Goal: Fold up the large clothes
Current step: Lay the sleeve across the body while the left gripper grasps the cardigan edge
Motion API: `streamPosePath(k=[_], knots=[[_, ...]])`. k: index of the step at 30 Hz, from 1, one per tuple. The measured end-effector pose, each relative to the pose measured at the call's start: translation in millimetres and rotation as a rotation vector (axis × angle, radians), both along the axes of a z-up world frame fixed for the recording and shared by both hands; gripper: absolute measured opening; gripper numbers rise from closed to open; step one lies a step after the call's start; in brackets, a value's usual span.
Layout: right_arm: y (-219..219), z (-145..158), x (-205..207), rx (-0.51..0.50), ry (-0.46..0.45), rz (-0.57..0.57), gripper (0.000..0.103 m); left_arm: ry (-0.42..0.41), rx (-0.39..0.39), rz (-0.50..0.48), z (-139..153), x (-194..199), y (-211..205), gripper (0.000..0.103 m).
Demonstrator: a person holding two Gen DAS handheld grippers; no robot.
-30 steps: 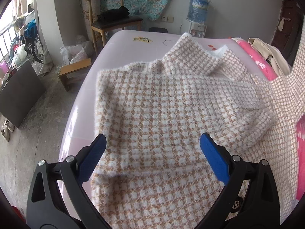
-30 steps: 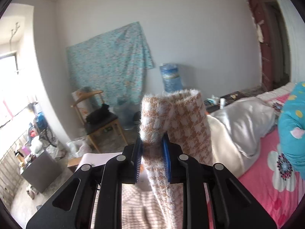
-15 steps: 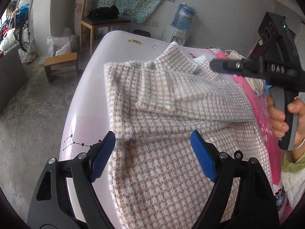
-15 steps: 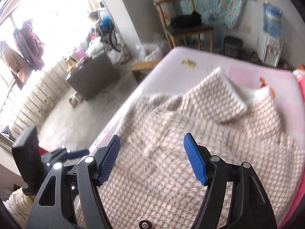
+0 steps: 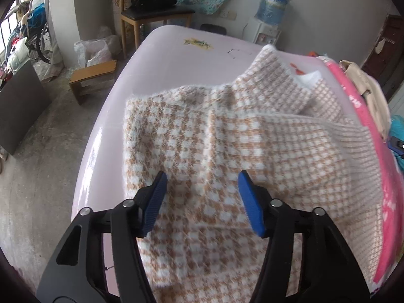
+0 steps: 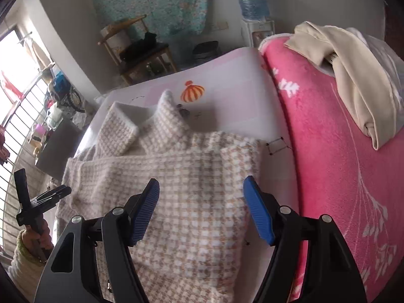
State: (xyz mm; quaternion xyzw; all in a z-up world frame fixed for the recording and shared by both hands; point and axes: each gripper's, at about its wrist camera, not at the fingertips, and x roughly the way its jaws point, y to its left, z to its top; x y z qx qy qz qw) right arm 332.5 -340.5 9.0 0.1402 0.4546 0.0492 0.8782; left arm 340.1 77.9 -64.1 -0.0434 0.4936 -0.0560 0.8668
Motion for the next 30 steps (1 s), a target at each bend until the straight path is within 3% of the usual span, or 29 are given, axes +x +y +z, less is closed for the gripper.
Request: streamPosePath(k=[1,2,3,4,6,9,12,14,16,18,22,24,27,30], knots=[[-7.8,-5.7,1.6,0.004,0.013,-0.011,0.068,0.000,0.008,0.004,-2.6,5.7,-1.2,0.050],[-13.0,-11.6,2.4,0.007,0.022,-0.021,0.067,-0.019,0.020,0.004,-1.0,7.4,-3.3,0.043],[-18.2,-17.4,3.6,0.009,0.030,-0.032,0.067,-0.026,0.020,-0.014,1.0,8.2,-6.1,0.034],[-21.1,-25.3,6.2,0.013,0.036,-0.040,0.067,-0.027,0.005,-0.043,3.6,7.8,-9.6,0.011],[-27.6,-35.2,11.5,0.026,0.045,-0.054,0.066,-0.054,0.046,-0.060,12.0,0.2,-16.3,0.004],[-33.3,-41.0,23.6,0.051,0.049,-0.065,0.059,-0.162,0.079,-0.089,36.8,-25.3,-21.1,0.003],[-32.7,-45.2,37.0,0.038,0.051,-0.072,0.057,-0.162,0.088,-0.081,37.7,-35.4,-19.2,0.003],[-31.0,-50.4,45.7,0.005,0.065,-0.075,0.044,-0.128,0.094,-0.063,25.6,-32.7,-15.1,0.003],[-28.9,-56.7,51.8,-0.001,0.076,-0.059,0.019,-0.081,0.062,-0.046,13.0,-27.4,-8.5,0.003],[-24.6,-54.7,52.4,-0.047,0.060,-0.054,0.012,-0.050,0.015,-0.035,5.8,-24.5,-3.7,0.003],[-20.3,-36.5,44.2,-0.079,-0.012,-0.046,0.009,-0.084,-0.065,-0.038,17.3,-28.7,2.5,0.003],[-20.9,-37.7,44.5,-0.088,-0.014,-0.050,0.009,-0.080,-0.059,-0.036,18.8,-27.3,3.4,0.003],[-20.9,-54.1,51.7,-0.118,0.022,-0.057,0.011,0.008,-0.017,-0.039,-3.6,-19.0,0.3,0.005],[-17.8,-60.4,53.3,-0.170,0.027,-0.035,0.018,-0.034,0.003,-0.038,2.2,-21.8,1.2,0.010]])
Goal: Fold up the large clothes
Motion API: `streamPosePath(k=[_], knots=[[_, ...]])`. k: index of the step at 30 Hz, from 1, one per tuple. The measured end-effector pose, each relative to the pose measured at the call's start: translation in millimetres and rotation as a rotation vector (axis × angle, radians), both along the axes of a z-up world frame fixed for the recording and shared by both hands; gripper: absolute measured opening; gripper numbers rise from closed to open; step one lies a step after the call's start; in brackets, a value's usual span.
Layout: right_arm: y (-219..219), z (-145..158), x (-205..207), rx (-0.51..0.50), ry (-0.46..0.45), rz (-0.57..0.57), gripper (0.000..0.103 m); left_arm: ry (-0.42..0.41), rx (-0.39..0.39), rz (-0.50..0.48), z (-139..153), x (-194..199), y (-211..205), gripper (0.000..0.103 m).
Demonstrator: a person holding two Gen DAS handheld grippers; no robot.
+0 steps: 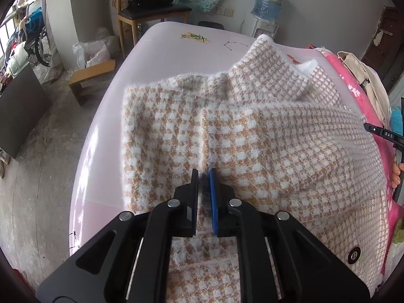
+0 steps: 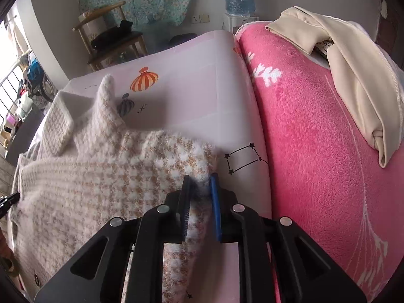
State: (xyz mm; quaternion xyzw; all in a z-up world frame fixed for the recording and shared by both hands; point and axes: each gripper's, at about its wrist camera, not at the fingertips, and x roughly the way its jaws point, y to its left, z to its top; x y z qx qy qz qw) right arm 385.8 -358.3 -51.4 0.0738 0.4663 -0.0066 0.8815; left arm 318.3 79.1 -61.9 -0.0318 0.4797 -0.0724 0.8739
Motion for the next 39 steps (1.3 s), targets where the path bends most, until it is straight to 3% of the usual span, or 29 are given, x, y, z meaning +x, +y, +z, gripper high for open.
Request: streamPosePath(k=[2,5,8,12,14,15,17,20,22,25,27,28,31,33,35,37,39], knots=[[-2.4,10.0,-5.7,-0.019,-0.011,-0.017,0.031,-0.031,-0.003,0.009,8.7,-3.6,3.2,0.018],[0.4,36.8,-24.1,-0.064,-0.097,-0.015,0.039,-0.094,0.012,0.010,24.6,-8.3,5.7,0.028],[24.5,52.8,-40.2,-0.044,-0.167,0.139,0.044,-0.129,0.003,-0.049,34.5,-5.1,-3.1,0.030],[73.8,32.4,-38.3,-0.078,-0.092,0.341,0.045,-0.058,-0.003,-0.123,19.5,10.8,-28.8,0.040],[83.2,5.7,-29.0,-0.119,-0.003,0.340,0.046,0.021,0.030,-0.123,-4.2,22.2,-35.6,0.044],[81.7,-4.3,-27.6,-0.114,0.014,0.339,0.047,-0.006,0.011,-0.121,-4.9,21.4,-33.8,0.045],[70.5,-2.8,-27.1,-0.049,0.008,0.324,0.047,0.002,0.001,-0.126,-2.8,20.9,-31.2,0.045],[67.4,11.9,-37.6,-0.087,0.011,0.287,0.047,-0.023,0.015,-0.120,11.1,8.6,-25.5,0.043],[74.0,24.2,-58.8,-0.079,-0.029,0.337,0.047,-0.063,0.004,-0.159,23.1,-6.2,-23.0,0.044],[86.4,19.2,-83.7,-0.113,-0.016,0.389,0.047,-0.047,-0.029,-0.206,22.5,-20.7,-23.4,0.056],[88.7,-5.8,-88.9,-0.162,0.044,0.386,0.049,0.038,0.024,-0.214,-0.2,-20.4,-33.4,0.061],[85.0,-7.6,-92.5,-0.142,0.016,0.379,0.049,0.011,0.074,-0.221,-5.0,-23.9,-39.3,0.062],[79.0,1.5,-91.6,-0.102,0.047,0.291,0.049,-0.011,0.180,-0.206,1.5,-35.4,-53.4,0.063],[83.1,11.8,-102.8,-0.135,0.045,0.252,0.051,-0.012,0.168,-0.204,12.7,-47.5,-54.3,0.063],[90.9,24.5,-123.5,-0.152,0.025,0.250,0.054,-0.030,0.165,-0.202,24.1,-66.9,-54.5,0.070],[99.0,36.2,-149.5,-0.125,-0.003,0.270,0.067,-0.041,0.184,-0.211,30.9,-90.4,-56.6,0.073],[107.5,43.0,-176.5,-0.100,-0.013,0.277,0.069,-0.028,0.191,-0.226,31.7,-117.3,-60.7,0.078]])
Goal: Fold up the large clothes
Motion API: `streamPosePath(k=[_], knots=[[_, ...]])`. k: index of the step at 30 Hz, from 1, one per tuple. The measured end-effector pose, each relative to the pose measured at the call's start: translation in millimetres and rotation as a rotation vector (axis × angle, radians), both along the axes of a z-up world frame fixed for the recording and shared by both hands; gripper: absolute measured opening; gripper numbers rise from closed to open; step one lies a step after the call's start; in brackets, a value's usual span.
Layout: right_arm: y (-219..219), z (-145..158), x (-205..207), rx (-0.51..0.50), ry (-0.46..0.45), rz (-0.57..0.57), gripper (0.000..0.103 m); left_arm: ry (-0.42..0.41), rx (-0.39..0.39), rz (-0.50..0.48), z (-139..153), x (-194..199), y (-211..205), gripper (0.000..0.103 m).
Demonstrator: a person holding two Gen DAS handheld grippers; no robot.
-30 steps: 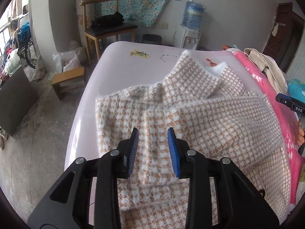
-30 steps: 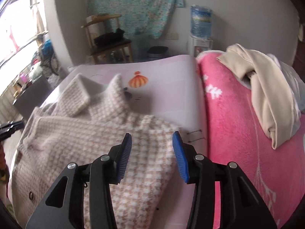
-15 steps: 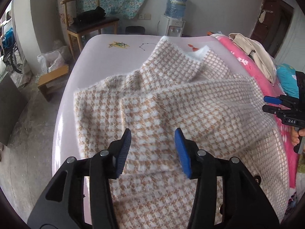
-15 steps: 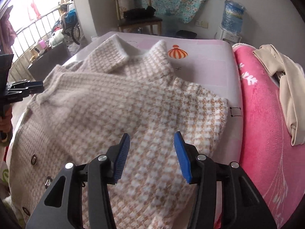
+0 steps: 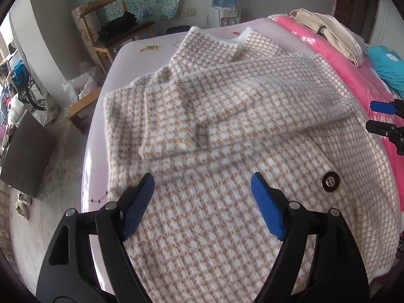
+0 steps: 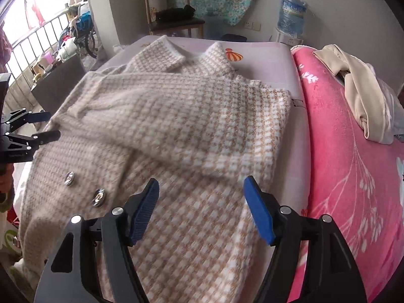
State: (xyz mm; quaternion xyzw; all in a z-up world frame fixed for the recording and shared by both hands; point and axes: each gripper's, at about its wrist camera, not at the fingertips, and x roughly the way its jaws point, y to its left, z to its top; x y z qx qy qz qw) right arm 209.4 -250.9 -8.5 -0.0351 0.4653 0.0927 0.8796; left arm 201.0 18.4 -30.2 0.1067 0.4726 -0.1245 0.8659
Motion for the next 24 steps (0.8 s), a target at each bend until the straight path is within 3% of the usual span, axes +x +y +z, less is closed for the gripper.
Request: streamPosePath(k=[5,10,13,15,19,24], knots=[[21.5,-5.4,-55.9,0.080,0.037,0.005,0.077,0.042,0.015,0.015,-13.6,-55.8,-11.1,0.084],[44.1,-33.6,-93.4,0.026,0.065,-0.039,0.088,0.085,0.017,0.086,-42.7,-87.2,-14.6,0.088],[49.8,-66.0,-97.9,-0.034,0.140,-0.079,0.091,0.083,-0.009,0.149,-57.7,-91.1,-9.1,0.095],[54.0,-68.1,-105.3,-0.076,0.091,-0.098,0.097,0.100,-0.047,0.160,-59.6,-89.8,-3.1,0.096],[47.9,-71.2,-108.3,-0.026,0.101,-0.141,0.097,0.084,-0.039,0.153,-60.1,-91.6,-4.2,0.096],[50.4,-71.8,-111.9,-0.039,0.098,-0.167,0.097,0.069,-0.050,0.155,-60.3,-94.1,-2.6,0.096]])
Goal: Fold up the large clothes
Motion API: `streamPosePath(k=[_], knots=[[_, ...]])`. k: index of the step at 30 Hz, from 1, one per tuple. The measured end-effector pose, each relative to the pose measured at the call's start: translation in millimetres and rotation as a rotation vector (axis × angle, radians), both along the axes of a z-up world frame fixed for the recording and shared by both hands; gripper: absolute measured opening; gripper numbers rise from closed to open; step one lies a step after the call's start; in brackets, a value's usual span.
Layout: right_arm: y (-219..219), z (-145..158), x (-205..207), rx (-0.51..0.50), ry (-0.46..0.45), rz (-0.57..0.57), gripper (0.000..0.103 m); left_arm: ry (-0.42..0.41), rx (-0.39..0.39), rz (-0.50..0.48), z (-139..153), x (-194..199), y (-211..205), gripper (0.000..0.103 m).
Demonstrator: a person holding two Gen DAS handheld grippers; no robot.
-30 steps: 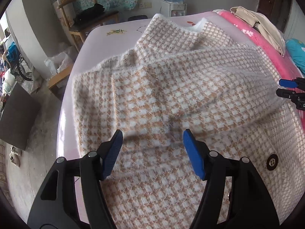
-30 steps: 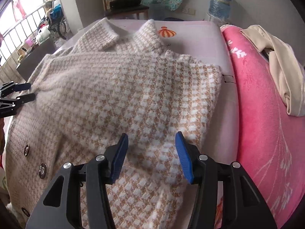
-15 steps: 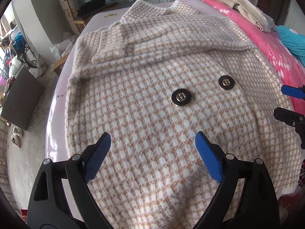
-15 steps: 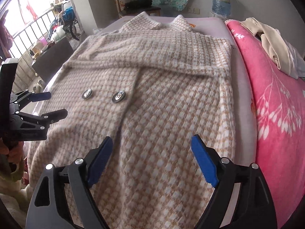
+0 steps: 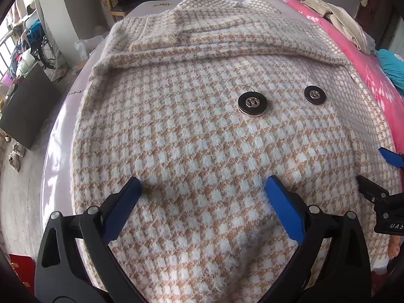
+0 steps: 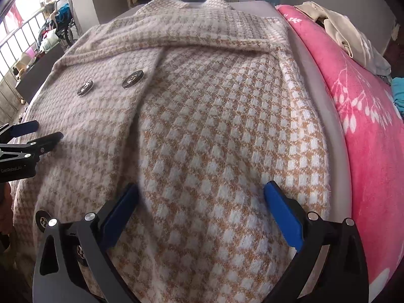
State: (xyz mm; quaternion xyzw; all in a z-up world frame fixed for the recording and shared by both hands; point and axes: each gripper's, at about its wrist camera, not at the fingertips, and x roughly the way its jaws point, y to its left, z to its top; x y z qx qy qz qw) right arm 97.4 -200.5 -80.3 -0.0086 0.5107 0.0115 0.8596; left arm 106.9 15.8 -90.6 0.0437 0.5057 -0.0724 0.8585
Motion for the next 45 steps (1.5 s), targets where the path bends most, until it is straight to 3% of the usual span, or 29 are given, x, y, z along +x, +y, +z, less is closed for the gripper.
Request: streamPosePath(k=[13,28,33,37,42,45], knots=[[0.1,0.0,4.6,0.007,0.056,-0.094,0.097,-0.005,-0.010,0.000,0.0,-2.1,0.6,0.096],[1.3,-1.5,-4.4,0.008,0.025,-0.163,0.097,-0.046,-0.016,-0.024,0.0,-6.0,2.8,0.096],[0.3,-1.1,-8.3,0.016,0.007,-0.194,0.097,-0.054,-0.022,-0.035,13.2,-9.6,12.4,0.096],[0.2,-1.6,-11.1,0.021,-0.005,-0.181,0.097,-0.098,-0.027,-0.055,38.3,-32.3,30.4,0.095],[1.1,-1.4,-13.1,0.020,-0.020,-0.162,0.097,-0.058,-0.075,-0.042,50.1,-78.5,60.7,0.095],[0.8,-1.2,-14.6,0.026,-0.028,-0.154,0.097,-0.016,-0.100,-0.024,47.7,-107.4,77.0,0.087]])
